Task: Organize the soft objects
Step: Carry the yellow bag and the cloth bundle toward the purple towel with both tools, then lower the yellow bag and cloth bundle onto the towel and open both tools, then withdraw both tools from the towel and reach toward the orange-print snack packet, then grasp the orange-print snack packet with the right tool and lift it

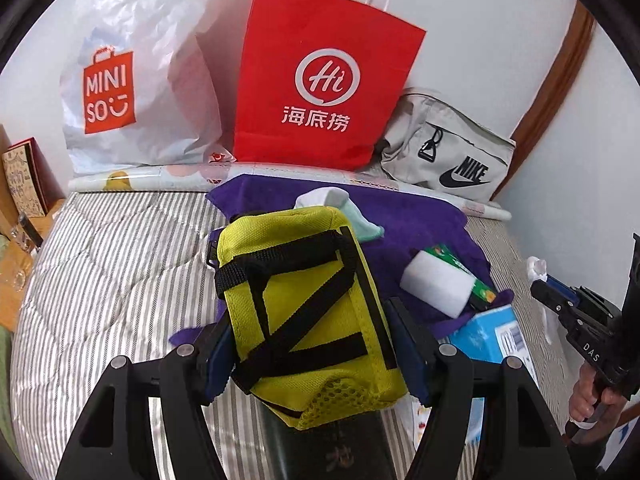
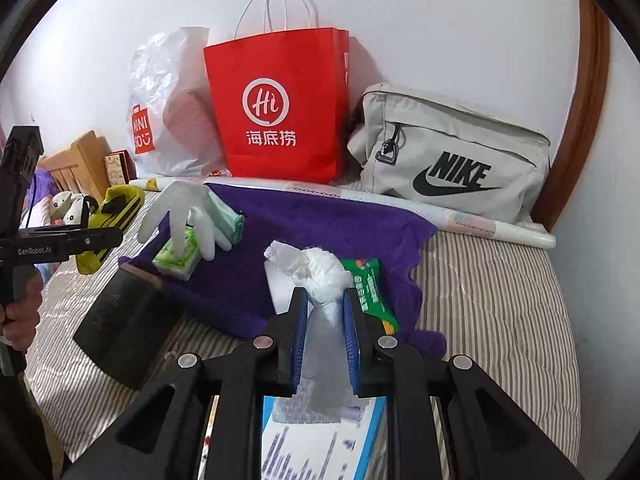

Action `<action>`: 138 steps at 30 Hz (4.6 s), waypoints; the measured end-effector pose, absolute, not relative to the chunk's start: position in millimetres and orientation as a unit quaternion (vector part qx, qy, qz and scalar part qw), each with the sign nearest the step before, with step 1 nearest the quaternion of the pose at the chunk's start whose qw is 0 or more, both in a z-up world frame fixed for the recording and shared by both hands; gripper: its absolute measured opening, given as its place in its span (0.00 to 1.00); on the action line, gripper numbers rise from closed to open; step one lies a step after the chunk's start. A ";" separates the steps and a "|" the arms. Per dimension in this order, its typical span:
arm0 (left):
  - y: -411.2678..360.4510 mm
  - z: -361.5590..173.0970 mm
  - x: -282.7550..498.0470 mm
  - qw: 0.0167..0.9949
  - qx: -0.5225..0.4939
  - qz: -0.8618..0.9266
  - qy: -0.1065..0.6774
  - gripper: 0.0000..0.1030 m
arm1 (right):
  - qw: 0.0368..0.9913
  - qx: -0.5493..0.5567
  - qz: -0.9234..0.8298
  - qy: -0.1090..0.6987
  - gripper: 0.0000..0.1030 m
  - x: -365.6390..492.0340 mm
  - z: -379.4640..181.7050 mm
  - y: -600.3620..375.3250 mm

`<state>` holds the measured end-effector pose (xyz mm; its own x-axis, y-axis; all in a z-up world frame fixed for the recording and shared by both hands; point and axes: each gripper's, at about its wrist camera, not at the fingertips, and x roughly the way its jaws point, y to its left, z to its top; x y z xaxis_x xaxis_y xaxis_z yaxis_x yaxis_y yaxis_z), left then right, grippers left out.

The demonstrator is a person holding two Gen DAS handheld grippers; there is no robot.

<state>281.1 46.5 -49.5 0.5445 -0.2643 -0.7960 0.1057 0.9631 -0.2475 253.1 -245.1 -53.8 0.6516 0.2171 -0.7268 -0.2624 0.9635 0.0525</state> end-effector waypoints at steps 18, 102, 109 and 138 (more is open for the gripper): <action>12.1 -85.1 342.5 0.856 -0.054 -0.122 0.499 0.65 | 0.888 -0.033 0.140 0.437 0.18 329.4 -94.2 -257.9; 119.2 -75.4 202.7 0.869 -0.124 -0.134 0.460 0.79 | 0.830 -0.179 0.134 0.511 0.67 183.8 -143.6 -114.2; 123.3 -78.3 197.0 0.868 -0.128 -0.141 0.459 0.79 | 0.825 -0.167 0.155 0.516 0.23 176.1 -141.4 -112.0; 83.5 -73.9 133.9 0.864 -0.103 -0.154 0.468 0.79 | 0.822 -0.054 0.208 0.528 0.08 67.9 -118.8 -166.8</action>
